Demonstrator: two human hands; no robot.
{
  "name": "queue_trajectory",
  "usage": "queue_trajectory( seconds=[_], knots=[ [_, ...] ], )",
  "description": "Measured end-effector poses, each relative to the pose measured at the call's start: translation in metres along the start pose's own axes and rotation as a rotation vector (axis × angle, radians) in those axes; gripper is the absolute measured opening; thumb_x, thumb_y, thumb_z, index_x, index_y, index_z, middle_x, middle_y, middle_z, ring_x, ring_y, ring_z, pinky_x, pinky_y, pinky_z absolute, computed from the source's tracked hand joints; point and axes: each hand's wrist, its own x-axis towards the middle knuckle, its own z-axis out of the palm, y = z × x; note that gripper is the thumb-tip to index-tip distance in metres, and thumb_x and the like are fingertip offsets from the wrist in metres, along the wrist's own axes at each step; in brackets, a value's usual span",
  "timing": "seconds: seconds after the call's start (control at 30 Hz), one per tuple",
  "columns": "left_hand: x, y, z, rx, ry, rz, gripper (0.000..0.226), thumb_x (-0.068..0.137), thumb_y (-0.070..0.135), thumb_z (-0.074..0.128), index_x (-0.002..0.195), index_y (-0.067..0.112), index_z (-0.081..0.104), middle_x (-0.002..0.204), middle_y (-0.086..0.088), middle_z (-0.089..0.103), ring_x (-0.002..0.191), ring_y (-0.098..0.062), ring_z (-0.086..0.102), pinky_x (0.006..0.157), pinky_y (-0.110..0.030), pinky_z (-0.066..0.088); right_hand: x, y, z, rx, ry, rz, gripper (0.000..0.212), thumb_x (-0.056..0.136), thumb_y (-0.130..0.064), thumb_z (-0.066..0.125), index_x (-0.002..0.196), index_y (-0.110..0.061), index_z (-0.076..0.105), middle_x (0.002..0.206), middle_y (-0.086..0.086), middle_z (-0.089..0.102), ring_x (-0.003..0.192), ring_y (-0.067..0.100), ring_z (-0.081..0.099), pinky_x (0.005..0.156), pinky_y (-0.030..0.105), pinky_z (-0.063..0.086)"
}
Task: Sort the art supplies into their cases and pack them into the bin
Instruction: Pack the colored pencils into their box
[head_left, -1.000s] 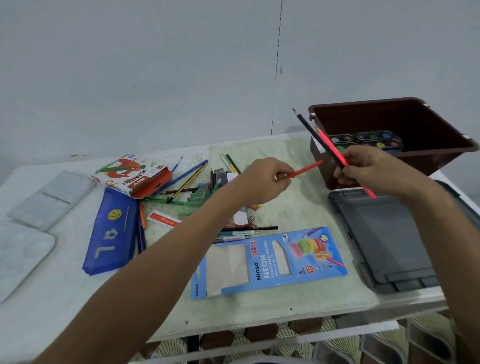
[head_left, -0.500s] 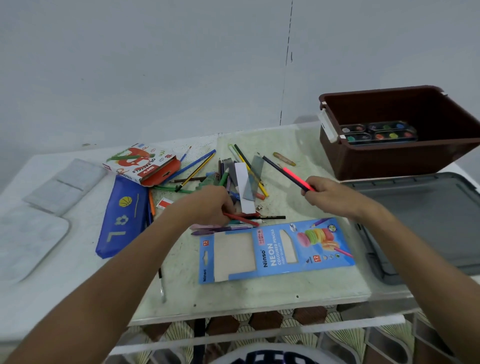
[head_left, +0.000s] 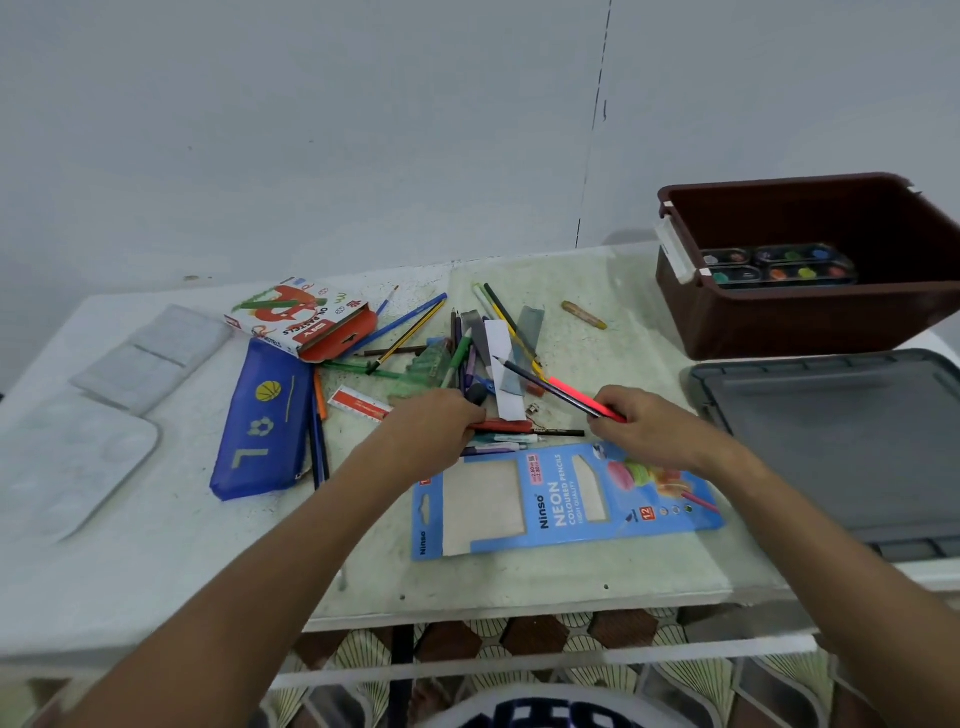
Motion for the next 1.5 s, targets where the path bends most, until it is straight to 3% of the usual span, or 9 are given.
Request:
queue_trajectory(
  seconds=[0.13, 0.3, 0.63, 0.8, 0.9, 1.03, 1.13, 1.37, 1.5],
  knots=[
    [-0.003, -0.003, 0.008, -0.106, -0.033, -0.016, 0.033, 0.100, 0.024, 0.041, 0.131, 0.017, 0.051, 0.111, -0.006, 0.049, 0.098, -0.022, 0.051, 0.081, -0.035, 0.046, -0.005, 0.003, 0.011, 0.019, -0.006, 0.007, 0.013, 0.097, -0.023, 0.045, 0.085, -0.023, 0.051, 0.069, -0.003, 0.059, 0.055, 0.008, 0.053, 0.055, 0.024, 0.040],
    [-0.004, -0.006, 0.013, -0.140, -0.069, -0.078, 0.030, 0.097, 0.030, 0.050, 0.122, 0.014, 0.049, 0.113, -0.007, 0.043, 0.103, -0.022, 0.043, 0.089, -0.036, 0.041, -0.010, 0.006, 0.021, 0.053, 0.014, -0.001, 0.017, 0.098, -0.023, 0.043, 0.081, -0.023, 0.046, 0.064, 0.003, 0.058, 0.047, 0.012, 0.053, 0.054, 0.031, 0.044],
    [-0.010, -0.013, -0.010, -0.175, -0.028, -0.123, 0.010, 0.096, 0.027, 0.053, 0.103, 0.021, 0.053, 0.103, -0.003, 0.059, 0.090, -0.021, 0.054, 0.079, -0.036, 0.046, -0.013, 0.002, 0.021, 0.060, 0.029, 0.007, 0.016, 0.099, -0.023, 0.041, 0.083, -0.024, 0.046, 0.064, 0.005, 0.059, 0.049, 0.014, 0.052, 0.057, 0.034, 0.046],
    [-0.050, -0.003, -0.040, -0.325, -0.003, -0.076, 0.020, 0.101, 0.020, 0.042, 0.115, 0.017, 0.057, 0.094, -0.003, 0.060, 0.077, -0.019, 0.055, 0.066, -0.030, 0.045, -0.024, 0.000, 0.013, 0.157, 0.093, -0.015, 0.012, 0.099, -0.022, 0.042, 0.091, -0.019, 0.050, 0.069, 0.003, 0.060, 0.055, 0.017, 0.061, 0.053, 0.028, 0.043],
    [-0.080, 0.021, -0.041, -0.421, -0.048, 0.021, 0.029, 0.103, 0.021, 0.037, 0.128, 0.022, 0.052, 0.097, -0.002, 0.058, 0.076, -0.017, 0.054, 0.069, -0.033, 0.047, -0.031, -0.001, 0.012, 0.107, 0.037, -0.052, 0.011, 0.099, -0.022, 0.041, 0.095, -0.022, 0.052, 0.069, 0.002, 0.059, 0.051, 0.011, 0.050, 0.051, 0.025, 0.039],
    [-0.096, 0.026, -0.011, -0.372, -0.025, 0.034, 0.031, 0.101, 0.019, 0.041, 0.129, 0.022, 0.055, 0.107, 0.002, 0.058, 0.082, -0.006, 0.048, 0.072, -0.021, 0.042, -0.030, -0.001, 0.019, 0.045, -0.099, -0.088, 0.011, 0.098, -0.021, 0.043, 0.101, -0.020, 0.054, 0.075, 0.003, 0.056, 0.060, 0.014, 0.046, 0.057, 0.032, 0.042],
    [-0.109, 0.013, 0.004, -0.362, 0.031, -0.036, 0.035, 0.099, 0.015, 0.044, 0.131, 0.025, 0.057, 0.113, 0.002, 0.060, 0.097, -0.013, 0.053, 0.083, -0.025, 0.044, -0.027, 0.001, 0.025, 0.007, -0.124, -0.095, 0.012, 0.098, -0.022, 0.042, 0.092, -0.025, 0.051, 0.076, 0.003, 0.055, 0.058, 0.014, 0.044, 0.053, 0.030, 0.042],
    [-0.132, 0.004, 0.034, -0.032, 0.126, -0.101, 0.047, 0.092, 0.017, 0.041, 0.138, 0.022, 0.051, 0.100, -0.004, 0.055, 0.066, -0.018, 0.047, 0.058, -0.031, 0.040, -0.023, 0.002, 0.027, -0.027, -0.151, -0.106, 0.013, 0.100, -0.023, 0.040, 0.090, -0.020, 0.048, 0.073, 0.001, 0.052, 0.058, 0.013, 0.044, 0.049, 0.024, 0.039],
    [-0.135, 0.017, 0.046, 0.143, 0.061, -0.134, 0.057, 0.094, 0.030, 0.024, 0.149, 0.016, 0.027, 0.113, -0.007, 0.044, 0.081, -0.022, 0.050, 0.068, -0.032, 0.036, -0.026, 0.001, 0.032, -0.054, -0.149, -0.143, 0.017, 0.101, -0.025, 0.037, 0.087, -0.019, 0.044, 0.072, 0.000, 0.050, 0.057, 0.012, 0.042, 0.051, 0.025, 0.036]
  ],
)
